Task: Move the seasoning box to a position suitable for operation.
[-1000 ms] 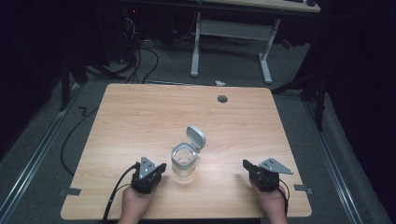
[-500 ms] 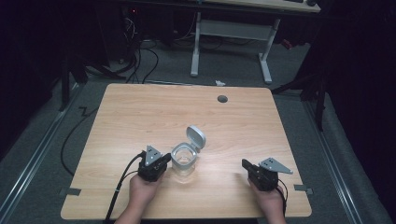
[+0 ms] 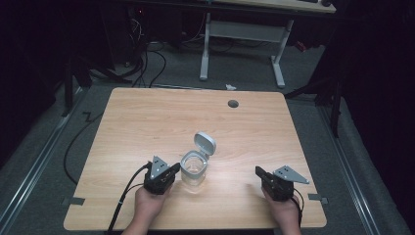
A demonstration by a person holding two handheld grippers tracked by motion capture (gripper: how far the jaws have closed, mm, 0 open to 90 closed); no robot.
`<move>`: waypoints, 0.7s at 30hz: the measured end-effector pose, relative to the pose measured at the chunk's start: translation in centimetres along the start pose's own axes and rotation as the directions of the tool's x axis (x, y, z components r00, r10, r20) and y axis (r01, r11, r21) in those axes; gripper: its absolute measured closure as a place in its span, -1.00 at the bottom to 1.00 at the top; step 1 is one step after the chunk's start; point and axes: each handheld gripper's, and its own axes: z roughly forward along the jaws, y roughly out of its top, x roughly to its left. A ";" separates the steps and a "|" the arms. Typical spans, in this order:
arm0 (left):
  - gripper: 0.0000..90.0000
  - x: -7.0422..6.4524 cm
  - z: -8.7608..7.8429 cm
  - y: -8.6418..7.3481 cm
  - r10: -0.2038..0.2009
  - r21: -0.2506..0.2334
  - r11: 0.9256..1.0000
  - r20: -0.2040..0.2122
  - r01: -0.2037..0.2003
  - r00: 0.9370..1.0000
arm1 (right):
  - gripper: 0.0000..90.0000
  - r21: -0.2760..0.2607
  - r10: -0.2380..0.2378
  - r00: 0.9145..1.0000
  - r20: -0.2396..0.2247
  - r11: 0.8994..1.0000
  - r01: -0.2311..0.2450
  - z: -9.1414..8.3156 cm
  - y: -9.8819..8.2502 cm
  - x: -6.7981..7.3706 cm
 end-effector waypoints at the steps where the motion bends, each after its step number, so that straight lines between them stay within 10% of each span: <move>1: 1.00 0.0 0.0 0.0 0.000 0.000 1.000 0.000 0.000 1.000 | 1.00 0.000 0.000 1.000 0.000 1.000 0.000 0.0 0.0 0.0; 21: 1.00 -2.3 -1.9 -2.2 0.004 0.047 0.999 0.057 -0.007 0.998 | 1.00 0.024 0.004 1.000 -0.023 1.000 -0.003 0.7 -0.2 0.5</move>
